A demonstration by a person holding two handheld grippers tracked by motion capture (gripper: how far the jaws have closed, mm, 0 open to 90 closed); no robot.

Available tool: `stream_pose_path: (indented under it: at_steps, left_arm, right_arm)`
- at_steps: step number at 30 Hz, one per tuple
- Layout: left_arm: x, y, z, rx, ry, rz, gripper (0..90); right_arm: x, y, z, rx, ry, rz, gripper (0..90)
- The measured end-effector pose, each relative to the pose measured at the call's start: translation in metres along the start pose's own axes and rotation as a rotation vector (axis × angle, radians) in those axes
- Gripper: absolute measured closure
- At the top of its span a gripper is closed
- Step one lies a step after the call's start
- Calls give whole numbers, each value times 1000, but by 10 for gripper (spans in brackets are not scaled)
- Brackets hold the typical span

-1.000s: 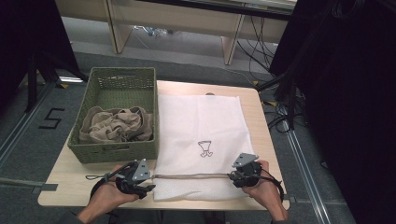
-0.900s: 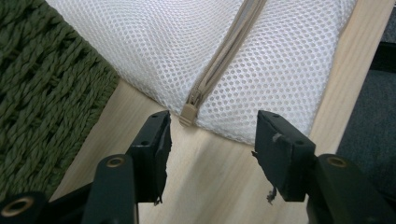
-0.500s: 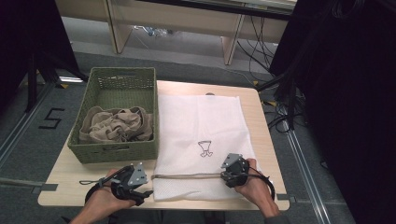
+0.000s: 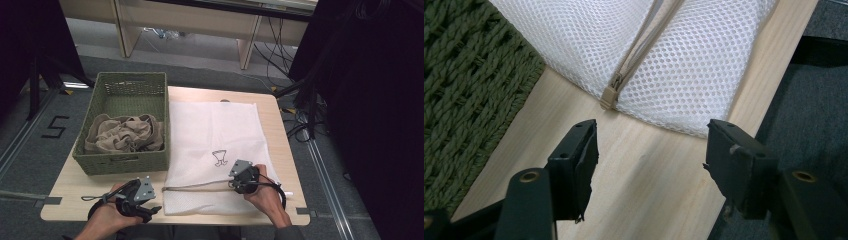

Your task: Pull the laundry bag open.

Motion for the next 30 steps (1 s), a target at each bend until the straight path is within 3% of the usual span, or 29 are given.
stream_pose_path:
  at_steps: [4, 12, 17, 30]
  left_arm:
    - [-1, 0, -1, -1, 2, -3, 368]
    - [-1, -4, -4, 14, 5, -13, 355]
    - [-2, -5, -5, 20, 6, -17, 339]
    - [-1, -7, -4, 22, 25, -21, 286]
  right_arm:
    - [3, -2, 7, -25, 29, 28, 607]
    - [4, -6, 20, -57, 8, 114, 778]
    - [-1, -7, 23, -59, -28, 125, 845]
    - [-15, -12, 28, -78, -84, 115, 860]
Point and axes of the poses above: each handheld gripper's, and its own axes: y roughly backward along the jaws, z roughly out of its top, x roughly to its left, the point moved 2 cm from there along -y, roughly forward along the jaws, and after that the axes turned 2 degrees about y, right-handed, at the moved point
